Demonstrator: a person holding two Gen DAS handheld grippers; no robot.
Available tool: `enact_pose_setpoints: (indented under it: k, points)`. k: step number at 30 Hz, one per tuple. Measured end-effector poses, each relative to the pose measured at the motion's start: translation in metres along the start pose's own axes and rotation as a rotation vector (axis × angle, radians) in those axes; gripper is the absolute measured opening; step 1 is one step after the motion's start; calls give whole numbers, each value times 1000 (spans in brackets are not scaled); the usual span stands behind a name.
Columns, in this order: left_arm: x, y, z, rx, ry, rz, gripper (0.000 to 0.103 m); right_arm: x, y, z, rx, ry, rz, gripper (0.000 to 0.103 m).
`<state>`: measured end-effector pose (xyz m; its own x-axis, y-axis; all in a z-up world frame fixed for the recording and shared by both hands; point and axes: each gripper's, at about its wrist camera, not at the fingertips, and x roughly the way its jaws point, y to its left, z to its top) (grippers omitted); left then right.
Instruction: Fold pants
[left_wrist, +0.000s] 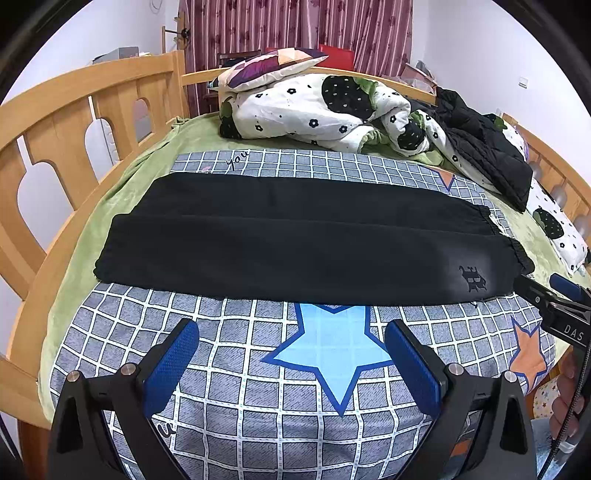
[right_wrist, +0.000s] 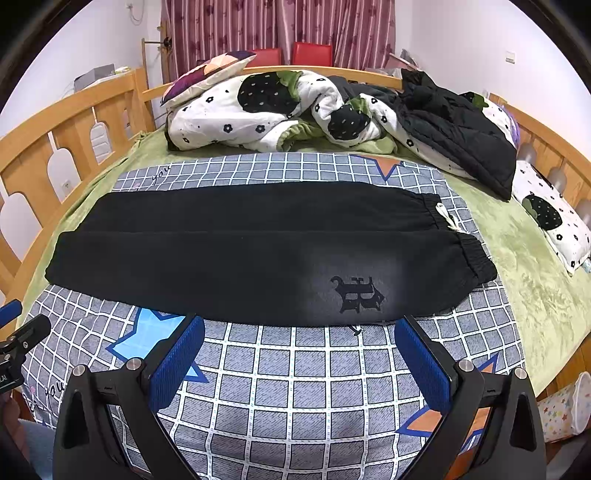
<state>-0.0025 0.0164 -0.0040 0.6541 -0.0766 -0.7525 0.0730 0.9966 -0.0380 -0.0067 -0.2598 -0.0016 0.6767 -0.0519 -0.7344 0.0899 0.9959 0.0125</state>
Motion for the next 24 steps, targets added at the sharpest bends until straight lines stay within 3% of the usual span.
enact_pose_setpoints:
  k: [13,21,23,24]
  points:
    - [-1,-7,1,6,-27,-10,101,-10,4,0,-7,-34,-10,101]
    - [6,-4,19,-69,-88,-128,101,-9,6,6,74,-74,50,100]
    - [11,-6,29,-28,-97,-120,101,-7,2,13,101,-109,76,99]
    - [14,-6,36,11,-109,-79,101,-5,-1,19,91,-128,82,99]
